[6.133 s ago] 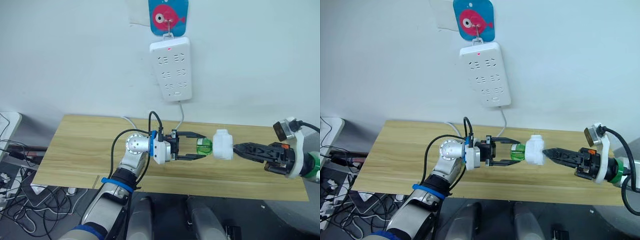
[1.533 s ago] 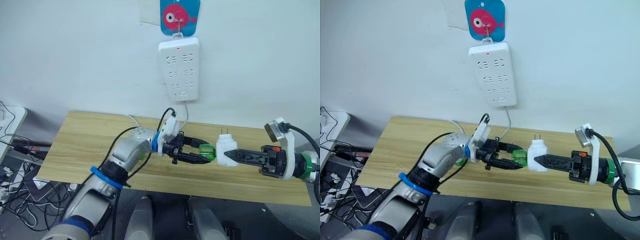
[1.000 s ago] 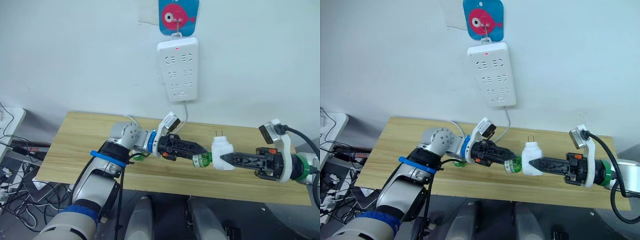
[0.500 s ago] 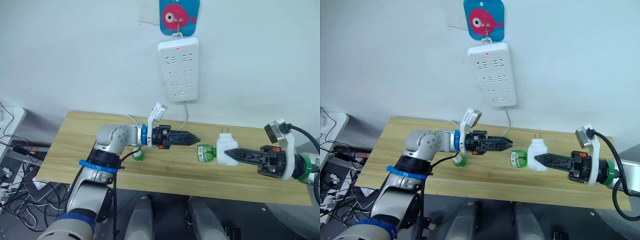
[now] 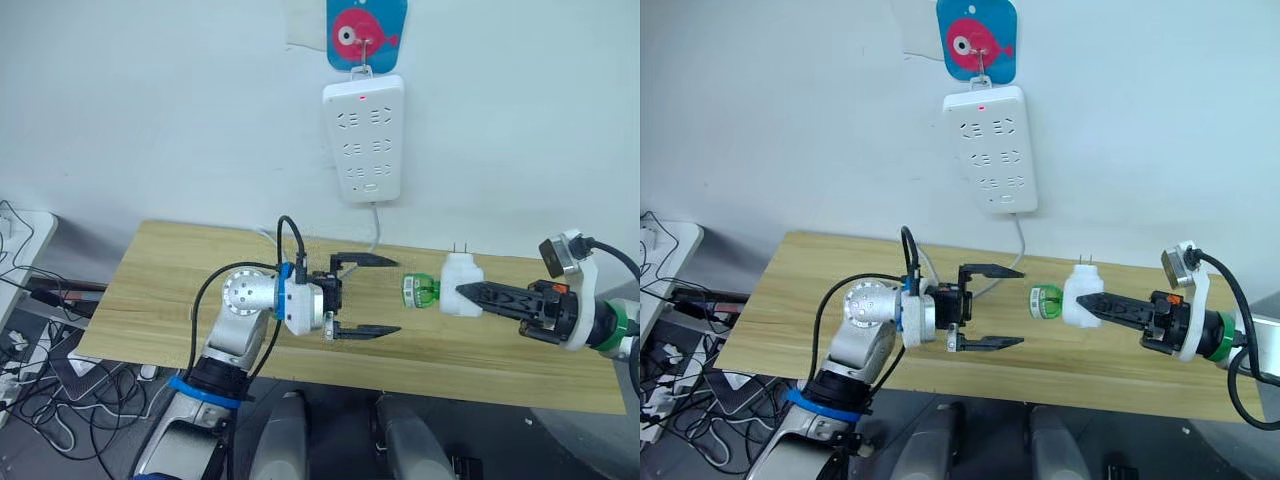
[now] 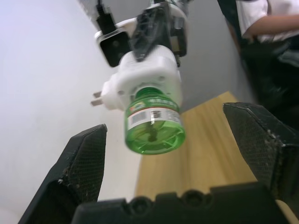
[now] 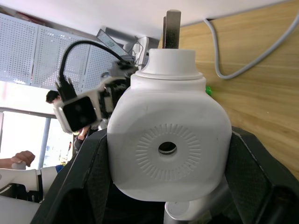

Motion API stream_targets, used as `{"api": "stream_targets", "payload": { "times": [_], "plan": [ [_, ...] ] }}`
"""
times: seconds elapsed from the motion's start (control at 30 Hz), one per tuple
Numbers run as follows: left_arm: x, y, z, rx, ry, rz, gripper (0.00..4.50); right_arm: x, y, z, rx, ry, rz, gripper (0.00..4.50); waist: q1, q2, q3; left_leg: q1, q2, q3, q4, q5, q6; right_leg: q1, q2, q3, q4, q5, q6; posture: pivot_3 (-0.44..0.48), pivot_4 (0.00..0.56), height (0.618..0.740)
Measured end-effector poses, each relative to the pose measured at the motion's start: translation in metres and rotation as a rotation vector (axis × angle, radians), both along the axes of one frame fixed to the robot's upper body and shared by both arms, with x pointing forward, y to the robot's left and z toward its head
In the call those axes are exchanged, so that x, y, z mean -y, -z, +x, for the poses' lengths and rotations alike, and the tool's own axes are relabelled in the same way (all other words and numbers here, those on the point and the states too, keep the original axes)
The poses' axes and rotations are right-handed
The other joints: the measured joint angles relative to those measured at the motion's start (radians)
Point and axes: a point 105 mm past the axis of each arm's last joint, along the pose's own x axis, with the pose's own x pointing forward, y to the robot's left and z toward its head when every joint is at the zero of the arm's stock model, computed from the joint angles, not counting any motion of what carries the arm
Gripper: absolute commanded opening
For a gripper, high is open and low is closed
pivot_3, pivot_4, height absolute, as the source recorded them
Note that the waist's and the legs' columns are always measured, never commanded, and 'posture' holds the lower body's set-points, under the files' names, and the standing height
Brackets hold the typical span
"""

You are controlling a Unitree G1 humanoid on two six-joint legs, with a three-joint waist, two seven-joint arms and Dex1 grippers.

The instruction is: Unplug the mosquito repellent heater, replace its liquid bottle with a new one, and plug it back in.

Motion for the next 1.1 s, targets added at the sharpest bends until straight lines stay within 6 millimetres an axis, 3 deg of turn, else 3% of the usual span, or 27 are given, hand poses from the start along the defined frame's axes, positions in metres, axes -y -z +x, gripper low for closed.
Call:
{"api": "stream_targets", "payload": {
  "times": [0.13, 0.3, 0.57, 0.67, 0.83, 0.97, 1.1],
  "plan": [
    [0.006, 0.006, 0.006, 0.107, -0.044, -0.026, 4.49, -0.002, 0.001, -0.001, -0.006, -0.011, 0.002, 2.98, 0.000, 0.000, 0.000, 0.000, 0.000, -0.001, 0.000, 0.000, 0.000, 0.000, 0.000, -0.001, 0.000, 0.001, -0.001, 0.085, 0.302, 0.740],
    [0.013, -0.003, 0.014, 0.194, -0.093, -0.087, 4.49, -0.004, 0.002, -0.003, -0.009, -0.028, -0.002, 2.98, 0.000, 0.000, 0.000, 0.000, 0.000, 0.000, 0.000, 0.000, 0.000, 0.000, 0.000, 0.000, 0.001, 0.001, -0.001, 0.087, 0.303, 0.740],
    [0.018, -0.004, 0.013, 0.232, -0.086, -0.111, 4.49, -0.006, 0.003, -0.004, -0.010, -0.033, -0.001, 2.98, -0.003, 0.000, 0.000, 0.000, 0.000, -0.001, 0.000, 0.000, 0.000, 0.000, 0.001, -0.001, 0.001, 0.001, -0.001, 0.081, 0.297, 0.740],
    [0.020, -0.001, 0.009, 0.240, -0.059, -0.101, 3.92, -0.006, 0.003, -0.004, -0.011, -0.035, 0.000, 2.98, -0.005, 0.000, 0.000, 0.000, 0.000, -0.001, 0.000, 0.000, 0.000, 0.000, 0.001, -0.001, 0.001, 0.001, -0.001, 0.080, 0.297, 0.740],
    [0.020, 0.001, 0.006, 0.240, -0.040, -0.095, 2.31, -0.007, 0.003, -0.004, -0.010, -0.036, 0.001, 2.98, -0.007, 0.000, 0.000, 0.000, 0.000, -0.001, 0.000, 0.000, 0.000, 0.000, 0.001, -0.001, 0.001, 0.001, -0.001, 0.078, 0.296, 0.740],
    [0.020, 0.001, 0.006, 0.224, -0.039, -0.098, 2.24, -0.007, 0.003, -0.004, -0.009, -0.035, 0.002, 2.98, -0.007, 0.000, 0.000, 0.000, 0.000, -0.001, 0.000, 0.000, 0.000, 0.000, 0.001, -0.001, 0.001, 0.001, -0.001, 0.078, 0.296, 0.740],
    [0.021, 0.002, 0.009, 0.061, -0.007, -0.083, 2.24, -0.006, 0.003, -0.003, -0.007, -0.027, -0.002, 2.98, -0.008, 0.000, 0.000, 0.000, 0.000, -0.001, 0.000, 0.000, 0.000, 0.000, 0.002, -0.001, 0.001, 0.001, -0.001, 0.078, 0.296, 0.740]
  ]
}}
